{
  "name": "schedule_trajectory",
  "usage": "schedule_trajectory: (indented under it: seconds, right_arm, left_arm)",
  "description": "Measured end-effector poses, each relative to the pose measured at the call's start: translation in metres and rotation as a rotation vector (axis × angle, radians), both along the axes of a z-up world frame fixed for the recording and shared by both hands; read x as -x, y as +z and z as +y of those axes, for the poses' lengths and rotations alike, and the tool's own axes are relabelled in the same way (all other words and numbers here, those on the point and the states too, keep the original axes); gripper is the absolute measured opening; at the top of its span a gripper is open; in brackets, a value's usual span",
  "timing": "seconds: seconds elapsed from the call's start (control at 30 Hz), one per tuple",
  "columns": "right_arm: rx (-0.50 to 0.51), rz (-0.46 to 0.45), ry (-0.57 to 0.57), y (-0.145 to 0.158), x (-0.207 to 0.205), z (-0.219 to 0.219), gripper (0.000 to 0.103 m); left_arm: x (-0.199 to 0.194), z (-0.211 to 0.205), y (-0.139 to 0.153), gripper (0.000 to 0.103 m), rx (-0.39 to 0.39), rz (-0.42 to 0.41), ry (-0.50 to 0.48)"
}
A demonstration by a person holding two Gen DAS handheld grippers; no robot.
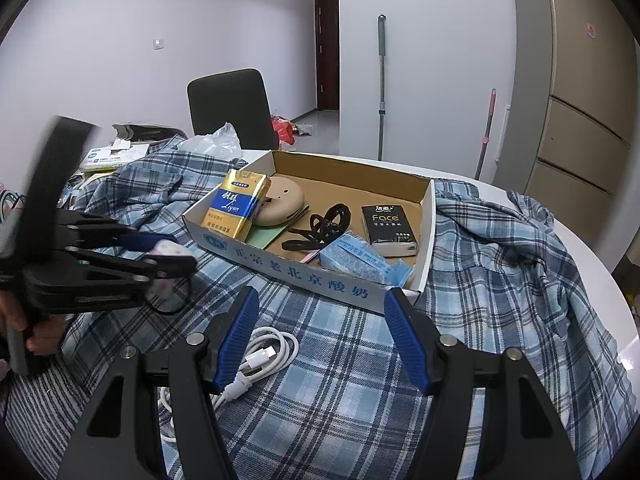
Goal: Organize soft objects
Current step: 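Grasp the white USB cable with the right gripper while the left holds the bunny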
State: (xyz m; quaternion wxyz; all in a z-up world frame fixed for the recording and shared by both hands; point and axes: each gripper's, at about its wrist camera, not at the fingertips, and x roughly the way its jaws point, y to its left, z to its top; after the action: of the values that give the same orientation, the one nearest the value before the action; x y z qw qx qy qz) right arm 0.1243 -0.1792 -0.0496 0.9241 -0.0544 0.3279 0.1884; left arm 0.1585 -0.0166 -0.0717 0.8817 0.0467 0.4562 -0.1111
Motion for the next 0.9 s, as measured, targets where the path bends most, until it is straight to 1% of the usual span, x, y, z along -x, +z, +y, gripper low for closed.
schedule_trajectory:
  seconds: [0.2,0.23,0.33,0.4,0.5,0.6,0.7,0.8,0.9]
  right_arm:
    - [0.008,-0.007,-0.010,0.002,0.001,0.001,0.064]
    - [0.006,-0.013,-0.018,0.003,0.002,0.000,0.064]
    - [0.000,-0.020,-0.042,0.007,0.002,-0.003,0.064]
    - [-0.003,-0.009,-0.057,0.011,0.002,-0.005,0.064]
    - [0.004,0.071,-0.085,0.012,0.000,-0.002,0.064]
    - [0.007,0.154,-0.118,0.003,0.006,0.003,0.064]
    - [-0.017,0.256,-0.079,-0.011,0.013,0.016,0.064]
    - [-0.031,0.332,-0.046,-0.023,0.021,0.033,0.064]
    - [-0.026,0.370,-0.006,-0.030,0.030,0.049,0.064]
  left_arm:
    - [0.046,-0.001,0.038,0.041,0.051,-0.150,-0.018]
    - [0.054,0.000,0.042,0.041,0.056,-0.182,-0.010]
    - [0.080,0.008,0.052,0.041,0.069,-0.314,0.041]
    - [0.088,0.010,0.054,0.041,0.079,-0.364,0.056]
    - [0.091,0.016,0.055,0.041,0.111,-0.383,0.055]
    - [0.093,0.021,0.055,0.041,0.131,-0.402,0.061]
    - [0.093,0.020,0.052,0.041,0.131,-0.405,0.056]
    - [0.096,0.017,0.053,0.041,0.121,-0.424,0.048]
    - [0.099,0.015,0.054,0.041,0.113,-0.439,0.047]
